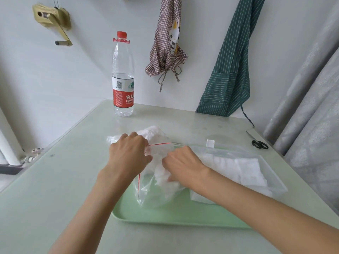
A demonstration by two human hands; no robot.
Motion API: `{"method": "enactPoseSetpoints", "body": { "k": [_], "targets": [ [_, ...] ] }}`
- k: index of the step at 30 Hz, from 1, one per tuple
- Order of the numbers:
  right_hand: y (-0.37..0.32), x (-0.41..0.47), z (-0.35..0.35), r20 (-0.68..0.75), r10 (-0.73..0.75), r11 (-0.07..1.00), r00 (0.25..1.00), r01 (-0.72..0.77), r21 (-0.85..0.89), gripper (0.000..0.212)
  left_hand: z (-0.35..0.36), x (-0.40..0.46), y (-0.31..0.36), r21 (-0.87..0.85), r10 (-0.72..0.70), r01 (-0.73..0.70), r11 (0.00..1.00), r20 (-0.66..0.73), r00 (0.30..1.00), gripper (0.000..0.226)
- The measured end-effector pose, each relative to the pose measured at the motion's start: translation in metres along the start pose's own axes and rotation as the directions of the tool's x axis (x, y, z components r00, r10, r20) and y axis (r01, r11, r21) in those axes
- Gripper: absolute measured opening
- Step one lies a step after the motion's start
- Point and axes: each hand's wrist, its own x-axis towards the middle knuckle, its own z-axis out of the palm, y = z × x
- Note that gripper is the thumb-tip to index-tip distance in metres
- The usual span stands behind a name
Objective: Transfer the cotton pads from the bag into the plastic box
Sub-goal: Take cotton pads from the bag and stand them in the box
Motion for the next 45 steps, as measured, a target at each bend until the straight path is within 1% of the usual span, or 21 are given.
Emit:
{"method": "enactPoseSetpoints", "body": {
  "k": [3,7,10,12,15,17,18,20,22,25,28,29,32,35,36,38,39,40,41,43,45],
  "targets": [
    [-0.001,0.005,0.003,-0.014,0.027,0.999,1.000,-0.027,0.026,0.040,-0.001,-0.001,-0.003,-0.015,0.003,-0.003,1.000,0.017,1.000,0.033],
    [0.011,-0.002,0.003,-0.143,0.120,0.959,0.982,-0.077,0.273,0.011,-0.001,0.000,-0.003,-0.031,-0.013,0.014,0.999,0.023,1.000,0.033],
    [0.017,-0.017,0.001,-0.210,0.251,0.863,0.945,-0.121,0.490,0.022,-0.001,0.001,-0.004,-0.051,-0.024,0.026,0.998,0.041,0.999,0.032],
    [0.023,-0.028,0.002,-0.238,0.351,0.759,0.906,-0.126,0.639,0.018,-0.002,0.002,-0.006,-0.083,-0.033,0.038,0.996,0.058,0.998,0.034],
    [0.036,-0.042,0.011,-0.152,0.444,0.483,0.883,-0.092,0.871,0.025,-0.007,0.002,-0.010,-0.133,-0.042,0.053,0.990,0.083,0.996,0.039],
    [0.040,-0.051,0.016,-0.049,0.518,0.216,0.854,-0.076,0.973,0.017,-0.010,0.003,-0.012,-0.173,-0.053,0.072,0.982,0.110,0.993,0.044],
    [0.041,-0.055,0.019,0.025,0.541,0.062,0.840,-0.069,0.996,0.008,-0.013,0.002,-0.012,-0.184,-0.056,0.078,0.980,0.121,0.991,0.047],
    [0.045,-0.065,0.027,0.150,0.508,-0.233,0.848,-0.032,0.972,0.009,-0.022,0.001,-0.008,-0.191,-0.050,0.074,0.979,0.125,0.991,0.053],
    [0.049,-0.073,0.033,0.166,0.428,-0.465,0.888,0.059,0.884,0.010,-0.034,-0.001,-0.001,-0.240,-0.038,0.049,0.970,0.053,0.998,0.052],
    [0.059,-0.085,0.034,0.153,0.346,-0.683,0.926,0.136,0.718,0.014,-0.047,-0.007,0.018,-0.476,-0.019,-0.019,0.879,-0.075,0.997,0.042],
    [0.072,-0.096,0.035,0.157,0.328,-0.765,0.931,0.164,0.623,0.017,-0.051,-0.007,0.052,-0.811,0.094,-0.013,0.584,0.052,0.994,0.043],
    [0.076,-0.098,0.035,0.165,0.337,-0.776,0.927,0.175,0.606,0.014,-0.049,-0.007,0.063,-0.861,0.149,0.010,0.508,0.099,0.984,0.045],
    [0.084,-0.103,0.041,0.198,0.360,-0.784,0.912,0.180,0.594,0.021,-0.034,-0.003,0.092,-0.901,0.264,0.052,0.430,0.180,0.947,0.035],
    [0.089,-0.106,0.050,0.262,0.446,-0.726,0.856,0.174,0.666,0.020,-0.017,0.002,0.107,-0.936,0.224,0.096,0.337,0.179,0.958,0.020],
    [0.091,-0.106,0.052,0.285,0.525,-0.660,0.802,0.172,0.732,0.011,-0.012,0.004,0.110,-0.950,0.182,0.108,0.292,0.166,0.969,0.018],
    [0.094,-0.106,0.057,0.250,0.762,-0.422,0.597,0.166,0.891,0.008,-0.005,0.006,0.116,-0.974,0.085,0.128,0.185,0.146,0.986,0.018],
    [0.096,-0.106,0.058,0.166,0.862,-0.276,0.479,0.168,0.947,0.009,-0.002,0.007,0.120,-0.982,0.034,0.142,0.123,0.148,0.988,0.020],
    [0.096,-0.107,0.056,0.068,0.912,-0.151,0.405,0.177,0.973,0.010,0.000,0.007,0.123,-0.986,-0.010,0.158,0.058,0.157,0.988,0.022],
    [0.095,-0.108,0.053,-0.016,0.922,-0.060,0.388,0.183,0.981,0.012,0.003,0.007,0.127,-0.985,-0.038,0.174,-0.001,0.174,0.984,0.025],
    [0.087,-0.105,0.047,-0.133,0.893,0.080,0.429,0.139,0.987,0.016,0.008,0.006,0.133,-0.972,-0.044,0.216,-0.093,0.220,0.974,0.030],
    [0.075,-0.099,0.043,-0.182,0.873,0.184,0.453,0.041,0.982,0.015,0.014,0.003,0.137,-0.957,0.029,0.254,-0.138,0.253,0.967,0.034]
  ]
}}
